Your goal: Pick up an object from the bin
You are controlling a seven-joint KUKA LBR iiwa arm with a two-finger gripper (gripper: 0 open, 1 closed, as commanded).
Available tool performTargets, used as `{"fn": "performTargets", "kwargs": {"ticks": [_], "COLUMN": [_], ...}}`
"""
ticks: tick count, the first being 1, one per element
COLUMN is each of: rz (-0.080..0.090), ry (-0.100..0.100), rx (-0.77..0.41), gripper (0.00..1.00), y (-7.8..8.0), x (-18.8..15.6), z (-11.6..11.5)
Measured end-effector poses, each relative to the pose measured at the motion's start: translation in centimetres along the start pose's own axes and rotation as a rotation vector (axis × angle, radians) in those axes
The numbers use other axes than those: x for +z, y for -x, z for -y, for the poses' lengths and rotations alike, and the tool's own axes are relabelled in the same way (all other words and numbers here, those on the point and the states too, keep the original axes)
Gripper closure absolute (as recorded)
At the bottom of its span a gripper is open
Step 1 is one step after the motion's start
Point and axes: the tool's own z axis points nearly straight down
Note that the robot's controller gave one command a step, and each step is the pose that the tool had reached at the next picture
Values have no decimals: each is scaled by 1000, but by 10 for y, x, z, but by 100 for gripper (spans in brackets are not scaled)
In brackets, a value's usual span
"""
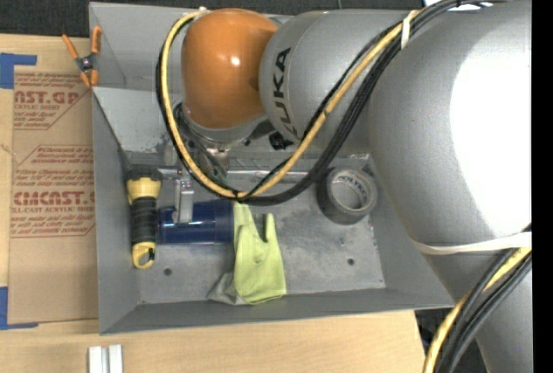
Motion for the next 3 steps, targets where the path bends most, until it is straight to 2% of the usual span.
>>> {"fn": "performTargets", "kwargs": {"ticks": [1, 2, 3], "rz": [7, 9, 9], "ry": [2, 0, 1], "rx": [2, -305, -308], "gripper": [0, 0, 0], "y": [2, -29, -22], "x": [-5, 11, 34], "z": [1, 22, 48]}}
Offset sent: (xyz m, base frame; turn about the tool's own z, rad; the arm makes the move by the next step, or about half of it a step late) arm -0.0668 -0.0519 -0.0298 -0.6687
